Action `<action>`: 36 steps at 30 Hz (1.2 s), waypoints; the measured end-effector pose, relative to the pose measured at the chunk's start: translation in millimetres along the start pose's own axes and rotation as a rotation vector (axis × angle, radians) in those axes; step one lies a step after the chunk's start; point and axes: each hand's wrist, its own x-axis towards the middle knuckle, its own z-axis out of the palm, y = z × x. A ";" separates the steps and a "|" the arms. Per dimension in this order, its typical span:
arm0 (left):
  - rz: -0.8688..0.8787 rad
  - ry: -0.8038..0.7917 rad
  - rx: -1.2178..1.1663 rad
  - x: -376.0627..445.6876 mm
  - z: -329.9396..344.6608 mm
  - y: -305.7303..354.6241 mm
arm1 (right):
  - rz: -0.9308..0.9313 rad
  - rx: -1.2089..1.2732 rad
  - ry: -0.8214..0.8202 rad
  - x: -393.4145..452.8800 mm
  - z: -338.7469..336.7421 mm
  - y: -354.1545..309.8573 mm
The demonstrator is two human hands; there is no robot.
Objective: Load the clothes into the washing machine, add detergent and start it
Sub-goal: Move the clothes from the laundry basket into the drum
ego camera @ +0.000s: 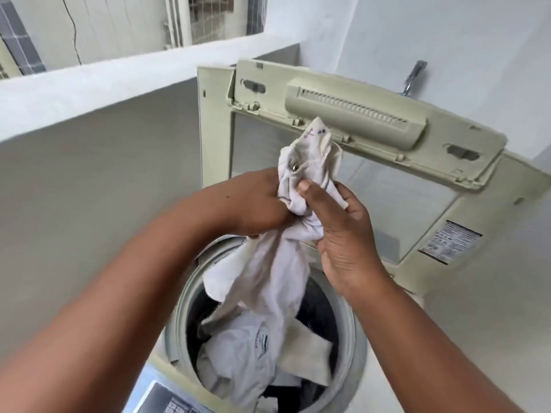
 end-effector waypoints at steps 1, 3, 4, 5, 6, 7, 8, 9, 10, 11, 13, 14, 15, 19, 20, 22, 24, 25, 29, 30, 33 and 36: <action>-0.003 0.015 0.033 1.8 -0.3 -7.0 | 0.007 -0.008 0.002 5.0 2.0 6.2; -0.039 -0.029 0.003 7.9 4.4 -23.5 | 0.030 -0.034 0.004 14.3 1.6 22.6; -0.078 -0.066 -0.032 11.7 9.3 -33.0 | 0.059 -0.049 0.009 18.7 -0.1 33.7; -0.119 -0.106 -0.057 17.3 16.6 -45.9 | 0.097 -0.066 0.018 22.1 -3.3 46.8; -0.190 -0.156 -0.073 23.5 26.5 -59.1 | 0.144 -0.088 0.032 23.8 -8.0 61.4; -0.277 -0.215 -0.097 28.8 38.7 -72.9 | 0.189 -0.125 0.042 24.1 -13.4 76.6; -0.386 -0.295 -0.127 32.1 51.5 -86.5 | 0.232 -0.176 0.041 23.2 -19.3 90.9; -0.495 -0.369 -0.151 34.2 65.7 -101.5 | 0.274 -0.241 0.033 21.4 -26.3 105.0; -0.591 -0.443 -0.149 35.3 79.3 -118.2 | 0.320 -0.312 0.025 19.2 -33.5 118.0; -0.669 -0.503 -0.125 33.8 92.3 -134.1 | 0.353 -0.391 0.014 15.4 -40.8 129.6; -0.805 -0.608 -0.051 25.5 111.6 -159.2 | 0.379 -0.608 -0.017 8.5 -56.0 149.6; -0.858 -0.655 -0.024 20.6 119.6 -167.6 | 0.392 -0.719 -0.038 4.7 -64.4 160.1; -0.896 -0.705 -0.005 16.3 126.0 -172.3 | 0.418 -0.805 -0.070 0.4 -72.0 168.5; -0.907 -0.864 0.312 6.8 143.5 -171.1 | 0.582 -1.090 -0.231 -11.5 -101.2 192.7; -0.869 -0.871 0.403 5.2 145.7 -165.7 | 0.596 -1.221 -0.280 -12.9 -108.2 195.8; -0.805 -0.869 0.505 3.2 152.4 -162.0 | 0.621 -1.463 -0.375 -16.9 -118.8 196.0; -0.750 -0.849 0.526 1.5 159.7 -165.1 | 0.646 -1.563 -0.416 -21.0 -127.3 193.6; -0.713 -0.814 0.524 0.9 163.9 -166.7 | 0.648 -1.588 -0.429 -23.4 -130.4 191.1; -0.571 -0.733 0.545 2.7 177.1 -159.0 | 0.559 -1.712 -0.492 -33.9 -138.7 177.0; -0.543 -0.746 0.551 5.4 179.3 -153.1 | 0.539 -1.733 -0.487 -36.7 -140.6 172.2; -0.450 -0.755 0.472 20.1 181.7 -120.8 | 0.491 -1.692 -0.426 -43.3 -148.2 150.0; -0.287 -0.733 0.369 37.2 186.8 -69.0 | 0.404 -1.616 -0.315 -53.2 -164.6 116.0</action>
